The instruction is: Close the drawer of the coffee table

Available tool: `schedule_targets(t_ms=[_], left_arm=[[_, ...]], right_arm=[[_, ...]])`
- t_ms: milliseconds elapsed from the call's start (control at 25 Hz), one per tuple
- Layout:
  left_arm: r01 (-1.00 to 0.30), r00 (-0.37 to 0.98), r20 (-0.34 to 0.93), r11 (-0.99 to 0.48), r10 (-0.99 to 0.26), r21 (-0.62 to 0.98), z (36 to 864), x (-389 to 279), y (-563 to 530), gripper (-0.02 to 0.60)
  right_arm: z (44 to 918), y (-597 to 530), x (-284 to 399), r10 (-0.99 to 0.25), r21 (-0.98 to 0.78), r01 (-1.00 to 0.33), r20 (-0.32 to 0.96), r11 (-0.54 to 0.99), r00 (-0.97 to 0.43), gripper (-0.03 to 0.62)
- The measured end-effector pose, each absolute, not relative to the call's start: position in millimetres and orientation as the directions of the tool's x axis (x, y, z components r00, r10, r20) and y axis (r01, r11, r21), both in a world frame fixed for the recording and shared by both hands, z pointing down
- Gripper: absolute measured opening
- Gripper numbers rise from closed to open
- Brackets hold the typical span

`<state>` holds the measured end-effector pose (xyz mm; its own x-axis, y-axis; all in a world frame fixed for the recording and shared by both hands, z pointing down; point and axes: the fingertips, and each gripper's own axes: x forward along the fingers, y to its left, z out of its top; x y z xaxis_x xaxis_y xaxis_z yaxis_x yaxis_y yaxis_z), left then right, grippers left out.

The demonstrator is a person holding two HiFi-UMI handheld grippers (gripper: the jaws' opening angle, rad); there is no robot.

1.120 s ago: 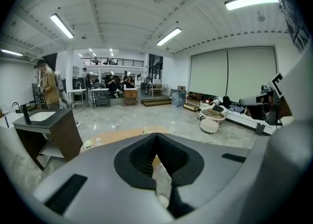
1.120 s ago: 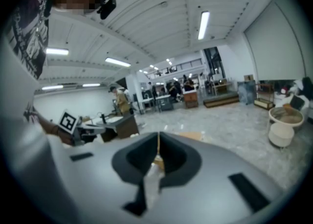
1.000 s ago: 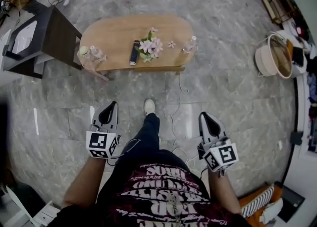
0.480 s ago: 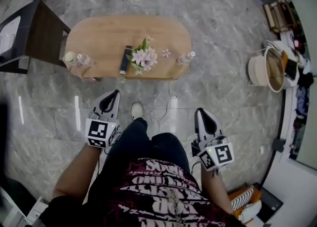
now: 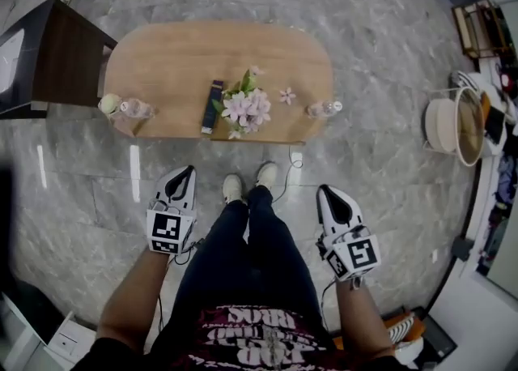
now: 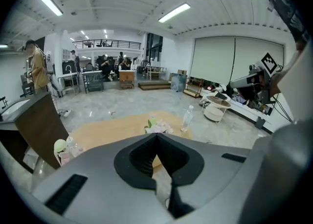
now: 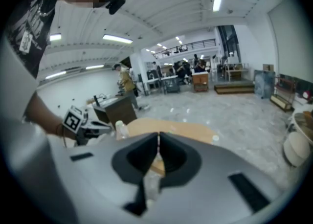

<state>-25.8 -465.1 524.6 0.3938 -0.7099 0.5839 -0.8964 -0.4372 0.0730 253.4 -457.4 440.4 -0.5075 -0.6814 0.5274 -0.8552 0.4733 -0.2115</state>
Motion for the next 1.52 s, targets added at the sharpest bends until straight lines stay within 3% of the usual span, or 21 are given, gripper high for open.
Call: schedule_targets(t_ms=[240, 560, 600, 680, 880, 920, 960, 1000, 1240, 1520], left_arm=[[-0.905, 0.38, 0.633, -0.413, -0.675, 0.103, 622, -17, -488, 0.022], [-0.905, 0.362, 0.773, -0.395, -0.522, 0.157, 765, -8, -469, 0.025], [-0.907, 0.361, 0.786, -0.385, -0.502, 0.171, 783, -9, -469, 0.033], [-0.906, 0.358, 0.809, -0.382, -0.466, 0.181, 814, -11, -468, 0.11], [-0.867, 0.337, 0.856, -0.484, -0.392, 0.12, 876, -12, -471, 0.194], [-0.854, 0.327, 0.861, -0.513, -0.388, 0.093, 886, -12, -473, 0.215], [-0.841, 0.317, 0.866, -0.537, -0.387, 0.068, 895, -12, -474, 0.233], [-0.831, 0.309, 0.87, -0.554, -0.384, 0.05, 904, -12, -474, 0.243], [-0.835, 0.261, 0.881, -0.55, -0.394, 0.002, 933, -8, -488, 0.259], [-0.858, 0.245, 0.873, -0.514, -0.423, -0.008, 955, -9, -502, 0.259]], right_arm=[[546, -498, 255, -0.633, -0.203, -0.83, 0.56, 0.52, -0.534, 0.035], [685, -493, 282, -0.478, -0.203, -0.792, 0.702, 0.576, -0.527, 0.035], [703, -494, 287, -0.456, -0.185, -0.786, 0.728, 0.59, -0.513, 0.035], [743, -494, 298, -0.415, -0.149, -0.762, 0.765, 0.631, -0.493, 0.035], [843, -496, 329, -0.318, -0.084, -0.692, 0.844, 0.717, -0.431, 0.039], [861, -497, 336, -0.297, -0.068, -0.677, 0.863, 0.733, -0.409, 0.087], [877, -497, 344, -0.274, -0.051, -0.656, 0.882, 0.753, -0.382, 0.191], [892, -496, 352, -0.253, -0.029, -0.63, 0.901, 0.776, -0.353, 0.213], [926, -509, 356, -0.251, 0.108, -0.41, 0.916, 0.905, -0.312, 0.221], [948, -512, 339, -0.184, 0.056, -0.323, 0.905, 0.945, -0.382, 0.219]])
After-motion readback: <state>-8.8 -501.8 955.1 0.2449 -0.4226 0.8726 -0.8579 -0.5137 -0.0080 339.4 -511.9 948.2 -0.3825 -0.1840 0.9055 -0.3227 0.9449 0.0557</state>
